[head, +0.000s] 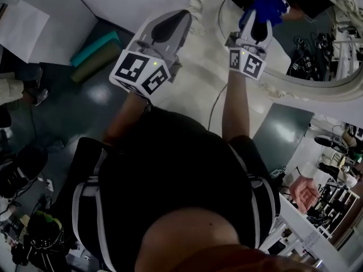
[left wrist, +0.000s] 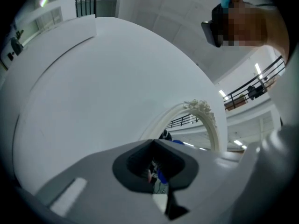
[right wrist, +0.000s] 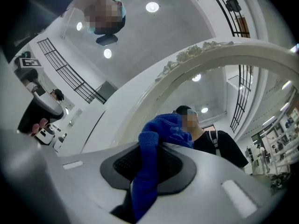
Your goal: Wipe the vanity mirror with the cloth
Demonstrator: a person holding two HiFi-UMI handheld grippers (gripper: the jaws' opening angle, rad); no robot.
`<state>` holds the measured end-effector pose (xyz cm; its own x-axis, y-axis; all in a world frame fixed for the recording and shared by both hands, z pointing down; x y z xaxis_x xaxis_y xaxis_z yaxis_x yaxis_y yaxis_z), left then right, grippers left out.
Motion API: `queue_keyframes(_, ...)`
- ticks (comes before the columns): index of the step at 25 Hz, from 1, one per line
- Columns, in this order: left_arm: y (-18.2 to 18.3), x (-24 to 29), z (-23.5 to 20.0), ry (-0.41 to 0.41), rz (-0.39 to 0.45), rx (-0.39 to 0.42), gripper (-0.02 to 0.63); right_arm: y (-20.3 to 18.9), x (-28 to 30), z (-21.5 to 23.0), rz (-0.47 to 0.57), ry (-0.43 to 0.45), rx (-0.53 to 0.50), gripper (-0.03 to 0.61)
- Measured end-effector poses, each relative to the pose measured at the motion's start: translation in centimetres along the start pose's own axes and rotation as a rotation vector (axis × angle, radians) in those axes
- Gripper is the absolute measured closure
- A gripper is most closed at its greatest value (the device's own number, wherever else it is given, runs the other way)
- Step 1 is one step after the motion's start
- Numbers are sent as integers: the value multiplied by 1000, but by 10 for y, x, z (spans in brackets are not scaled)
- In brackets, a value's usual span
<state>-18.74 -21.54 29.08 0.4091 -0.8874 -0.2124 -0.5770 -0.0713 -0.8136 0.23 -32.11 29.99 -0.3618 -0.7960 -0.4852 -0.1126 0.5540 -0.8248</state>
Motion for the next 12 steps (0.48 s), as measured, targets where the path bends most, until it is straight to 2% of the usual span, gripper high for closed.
queue_keyframes(5, 6, -10, -19, 33, 9, -4, 601, -17, 7, -31, -13, 47, 43, 502)
queue_keyframes(12, 11, -19, -29, 75, 19, 2, 603, -37, 11, -53, -13, 83, 107, 503)
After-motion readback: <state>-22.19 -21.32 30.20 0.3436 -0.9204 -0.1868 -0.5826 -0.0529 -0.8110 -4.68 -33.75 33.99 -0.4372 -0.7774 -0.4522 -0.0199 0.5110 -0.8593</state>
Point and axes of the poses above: the fingertips, and each gripper's own axes: x forward along the fingers, z to its right, y out of its top, the point moved 2 cm from there along -x, backward along the fingers, and after that the axes turned 12 degrees about -x, right-handed, at the moved point
